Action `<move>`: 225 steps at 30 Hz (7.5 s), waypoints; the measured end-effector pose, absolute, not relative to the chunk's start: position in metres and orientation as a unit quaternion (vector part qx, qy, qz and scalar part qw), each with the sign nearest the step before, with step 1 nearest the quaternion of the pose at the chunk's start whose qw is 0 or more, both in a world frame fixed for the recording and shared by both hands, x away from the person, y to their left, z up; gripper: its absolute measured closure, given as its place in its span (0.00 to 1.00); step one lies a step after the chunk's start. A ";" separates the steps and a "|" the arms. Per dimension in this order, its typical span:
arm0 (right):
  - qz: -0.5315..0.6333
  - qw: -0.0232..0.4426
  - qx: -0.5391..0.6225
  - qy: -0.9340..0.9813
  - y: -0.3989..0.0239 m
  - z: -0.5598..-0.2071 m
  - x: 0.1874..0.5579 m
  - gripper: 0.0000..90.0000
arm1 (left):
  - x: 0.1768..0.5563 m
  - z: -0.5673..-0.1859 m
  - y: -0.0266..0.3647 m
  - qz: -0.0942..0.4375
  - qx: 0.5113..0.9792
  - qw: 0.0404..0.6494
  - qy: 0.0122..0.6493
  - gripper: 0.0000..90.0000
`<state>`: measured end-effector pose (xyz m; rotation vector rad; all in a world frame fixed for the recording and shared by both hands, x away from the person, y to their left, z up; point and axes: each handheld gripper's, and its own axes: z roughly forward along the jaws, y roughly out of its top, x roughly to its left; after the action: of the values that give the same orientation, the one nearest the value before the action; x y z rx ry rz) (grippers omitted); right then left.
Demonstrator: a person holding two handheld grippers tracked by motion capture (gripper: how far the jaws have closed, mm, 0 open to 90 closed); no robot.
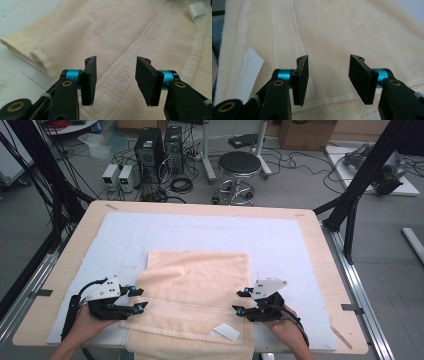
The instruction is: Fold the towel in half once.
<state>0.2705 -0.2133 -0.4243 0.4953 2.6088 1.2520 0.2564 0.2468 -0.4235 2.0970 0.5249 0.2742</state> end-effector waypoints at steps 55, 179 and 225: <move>0.467 0.106 0.142 0.866 -0.240 -0.404 0.238 0.69 | 0.229 -0.430 0.234 0.087 0.877 0.427 0.201 0.75; 0.428 0.037 0.108 0.896 -0.217 -0.433 0.237 0.62 | 0.225 -0.408 0.264 0.097 0.842 0.480 0.224 0.66; 0.461 0.078 0.161 0.869 -0.234 -0.403 0.260 0.60 | 0.271 -0.408 0.256 0.104 0.836 0.477 0.253 0.65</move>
<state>0.2599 -0.2345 -0.4026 0.4825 2.6019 1.3808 0.2707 0.2564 -0.4080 2.0415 0.6171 0.2535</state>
